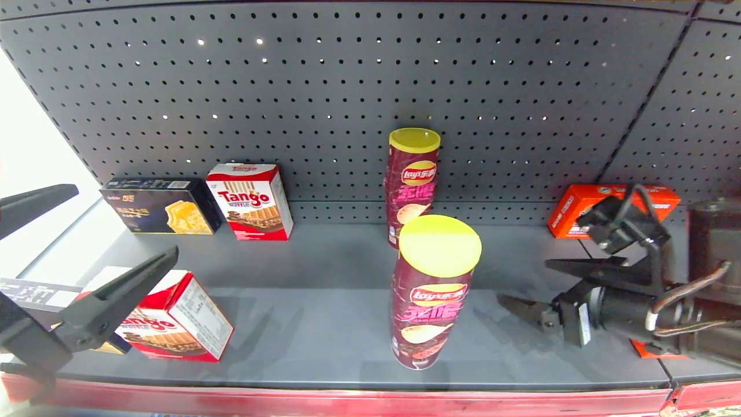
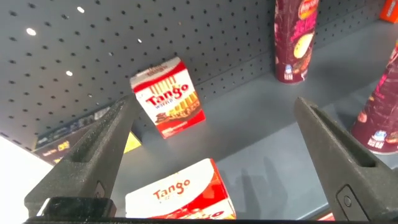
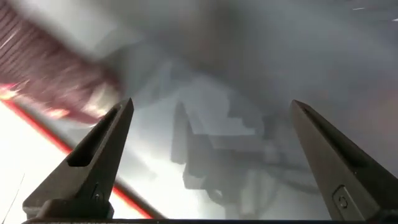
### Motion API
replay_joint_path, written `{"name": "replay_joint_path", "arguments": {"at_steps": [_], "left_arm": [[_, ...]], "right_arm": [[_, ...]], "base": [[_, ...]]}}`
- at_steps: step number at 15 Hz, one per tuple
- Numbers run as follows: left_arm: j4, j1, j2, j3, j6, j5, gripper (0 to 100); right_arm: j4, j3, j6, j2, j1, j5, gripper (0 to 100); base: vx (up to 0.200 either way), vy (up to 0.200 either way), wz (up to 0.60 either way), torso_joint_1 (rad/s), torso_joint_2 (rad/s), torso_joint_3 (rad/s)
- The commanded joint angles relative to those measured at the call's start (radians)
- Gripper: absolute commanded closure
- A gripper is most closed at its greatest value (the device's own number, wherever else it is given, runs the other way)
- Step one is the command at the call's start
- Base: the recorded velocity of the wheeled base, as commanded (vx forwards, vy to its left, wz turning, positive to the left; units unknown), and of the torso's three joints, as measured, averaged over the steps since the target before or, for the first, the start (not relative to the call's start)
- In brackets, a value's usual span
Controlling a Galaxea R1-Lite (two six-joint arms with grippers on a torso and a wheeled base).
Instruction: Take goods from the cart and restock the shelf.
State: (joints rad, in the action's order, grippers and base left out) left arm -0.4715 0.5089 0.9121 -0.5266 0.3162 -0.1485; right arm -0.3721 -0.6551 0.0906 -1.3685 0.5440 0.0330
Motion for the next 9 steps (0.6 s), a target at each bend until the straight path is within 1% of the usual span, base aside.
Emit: {"name": "replay_joint_path", "arguments": {"at_steps": [1,2,5,6,8,9], "left_arm": [[0.002,-0.001,-0.048,0.005,0.003,-0.003,0],[0.002,-0.001,-0.075,0.02,0.003,-0.003,0],[0.002,-0.001,-0.154,0.088,0.007,-0.003,0],[0.002,-0.003,-0.177,0.102,0.007,-0.011,0],[0.002,-0.001,-0.259,0.154,0.007,-0.075,0],[0.002,-0.001,-0.288,0.18,0.007,-0.083,0]], "right_arm": [[0.001,0.06,0.001,0.269,-0.194,-0.001,0],[0.001,0.118,0.006,0.379,-0.283,-0.005,0],[0.007,0.293,0.012,0.686,-0.426,0.012,0],[0.009,0.335,0.012,0.744,-0.441,0.013,0],[0.032,0.462,0.014,0.93,-0.461,0.038,0],[0.067,0.499,0.014,0.997,-0.473,0.056,0]], "base": [[0.0,0.0,0.0,0.0,0.0,0.0],[0.0,0.0,0.0,0.0,0.0,0.0],[0.0,0.0,0.0,0.0,0.0,0.0],[0.0,0.0,0.0,0.0,0.0,0.0],[0.0,0.0,0.0,0.0,0.0,0.0],[0.0,0.0,0.0,0.0,0.0,0.0]]}}
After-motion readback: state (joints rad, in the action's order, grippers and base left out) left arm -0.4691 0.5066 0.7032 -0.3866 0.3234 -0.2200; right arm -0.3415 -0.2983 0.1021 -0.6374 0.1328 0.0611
